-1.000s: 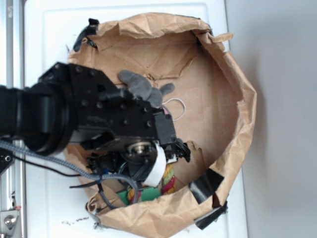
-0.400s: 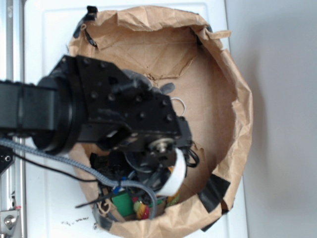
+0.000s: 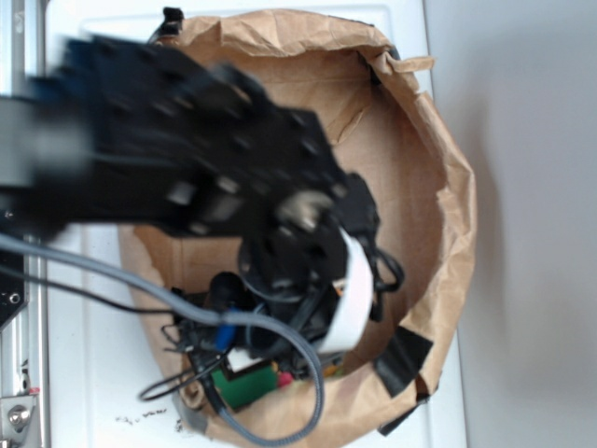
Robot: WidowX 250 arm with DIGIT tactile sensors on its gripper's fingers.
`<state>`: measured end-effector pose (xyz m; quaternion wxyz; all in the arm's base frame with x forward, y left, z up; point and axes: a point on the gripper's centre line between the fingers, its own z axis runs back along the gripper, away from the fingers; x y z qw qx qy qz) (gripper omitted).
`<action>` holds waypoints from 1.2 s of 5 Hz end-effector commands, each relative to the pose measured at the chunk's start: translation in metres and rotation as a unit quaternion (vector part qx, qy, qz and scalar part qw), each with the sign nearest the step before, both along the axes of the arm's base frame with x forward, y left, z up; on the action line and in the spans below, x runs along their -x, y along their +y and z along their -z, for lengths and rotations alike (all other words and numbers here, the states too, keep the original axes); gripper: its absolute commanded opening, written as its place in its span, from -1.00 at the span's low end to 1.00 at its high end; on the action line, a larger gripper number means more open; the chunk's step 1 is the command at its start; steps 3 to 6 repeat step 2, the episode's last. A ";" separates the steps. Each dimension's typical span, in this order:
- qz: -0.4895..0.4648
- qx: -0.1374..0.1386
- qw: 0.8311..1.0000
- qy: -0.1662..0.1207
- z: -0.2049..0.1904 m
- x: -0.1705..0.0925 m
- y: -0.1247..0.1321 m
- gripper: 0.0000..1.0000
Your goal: Grab the multicolored rope.
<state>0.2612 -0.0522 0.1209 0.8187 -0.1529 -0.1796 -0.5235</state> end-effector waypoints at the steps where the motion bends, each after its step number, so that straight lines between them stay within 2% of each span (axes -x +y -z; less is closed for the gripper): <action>1: -0.014 0.054 0.998 -0.033 -0.042 -0.010 0.000 -1.00; 2: -0.010 0.045 0.997 -0.058 -0.040 -0.012 -0.001 -1.00; 6: -0.010 0.045 0.997 -0.058 -0.040 -0.012 -0.001 -1.00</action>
